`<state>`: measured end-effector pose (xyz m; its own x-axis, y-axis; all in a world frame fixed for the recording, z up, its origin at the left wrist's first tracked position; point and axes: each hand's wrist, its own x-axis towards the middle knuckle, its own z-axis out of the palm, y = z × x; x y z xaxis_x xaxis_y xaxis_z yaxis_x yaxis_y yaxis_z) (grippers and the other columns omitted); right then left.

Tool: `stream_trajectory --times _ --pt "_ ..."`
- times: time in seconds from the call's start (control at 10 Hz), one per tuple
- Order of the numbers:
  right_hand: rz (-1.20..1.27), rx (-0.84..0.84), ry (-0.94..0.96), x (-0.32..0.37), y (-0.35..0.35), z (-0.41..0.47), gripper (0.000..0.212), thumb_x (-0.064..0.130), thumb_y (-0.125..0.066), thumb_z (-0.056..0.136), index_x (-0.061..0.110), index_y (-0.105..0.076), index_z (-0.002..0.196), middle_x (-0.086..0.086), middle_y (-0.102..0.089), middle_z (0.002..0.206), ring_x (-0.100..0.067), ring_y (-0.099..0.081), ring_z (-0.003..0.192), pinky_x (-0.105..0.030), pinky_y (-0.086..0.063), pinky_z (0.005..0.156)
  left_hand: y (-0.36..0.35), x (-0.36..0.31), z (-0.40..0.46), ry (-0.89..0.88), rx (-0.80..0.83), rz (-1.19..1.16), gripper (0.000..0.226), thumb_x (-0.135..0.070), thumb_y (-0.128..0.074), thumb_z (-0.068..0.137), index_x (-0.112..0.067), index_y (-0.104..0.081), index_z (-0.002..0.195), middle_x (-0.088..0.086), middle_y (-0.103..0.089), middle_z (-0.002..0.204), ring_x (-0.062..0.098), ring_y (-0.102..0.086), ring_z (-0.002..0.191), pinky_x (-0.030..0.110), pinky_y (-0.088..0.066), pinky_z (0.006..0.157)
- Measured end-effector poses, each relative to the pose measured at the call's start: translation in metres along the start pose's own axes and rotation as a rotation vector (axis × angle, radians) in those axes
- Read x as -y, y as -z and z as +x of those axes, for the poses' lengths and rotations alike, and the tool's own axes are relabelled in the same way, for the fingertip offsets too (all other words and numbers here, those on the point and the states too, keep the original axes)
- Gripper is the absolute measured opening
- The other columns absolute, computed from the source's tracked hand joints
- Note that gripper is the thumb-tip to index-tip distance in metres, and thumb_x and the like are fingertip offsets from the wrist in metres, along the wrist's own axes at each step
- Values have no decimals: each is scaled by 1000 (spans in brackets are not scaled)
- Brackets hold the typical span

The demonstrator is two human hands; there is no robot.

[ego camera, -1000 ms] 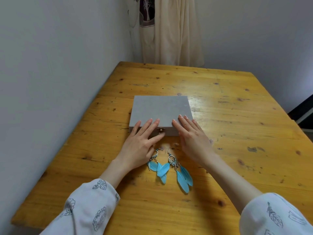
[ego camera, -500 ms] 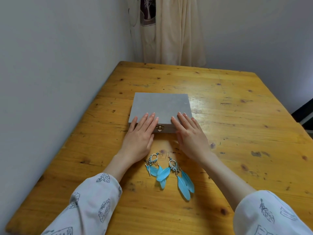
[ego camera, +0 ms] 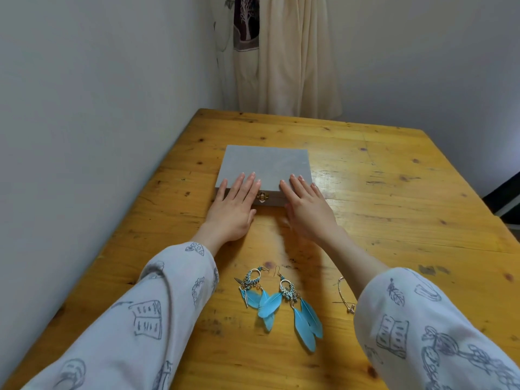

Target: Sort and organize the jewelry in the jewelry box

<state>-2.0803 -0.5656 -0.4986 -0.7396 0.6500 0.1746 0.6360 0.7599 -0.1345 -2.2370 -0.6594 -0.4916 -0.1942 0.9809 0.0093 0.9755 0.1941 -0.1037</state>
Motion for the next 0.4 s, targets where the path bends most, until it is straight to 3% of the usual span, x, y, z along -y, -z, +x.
stream_trajectory --times 0.3,0.4 --pt "74 56 -60 6 -4 -27 60 37 -28 99 18 2 148 -10 12 156 -23 12 144 -38 1 116 -10 -11 -26 81 22 -156 62 -38 -22 99 -19 14 145 3 22 153 21 21 141 43 12 113" --pt "131 130 -110 9 -12 -57 57 37 -23 100 18 -1 148 -9 11 156 -23 8 145 -38 0 117 -24 -12 -50 185 48 -252 56 -40 -14 99 -21 7 147 1 15 155 17 15 143 40 12 113"
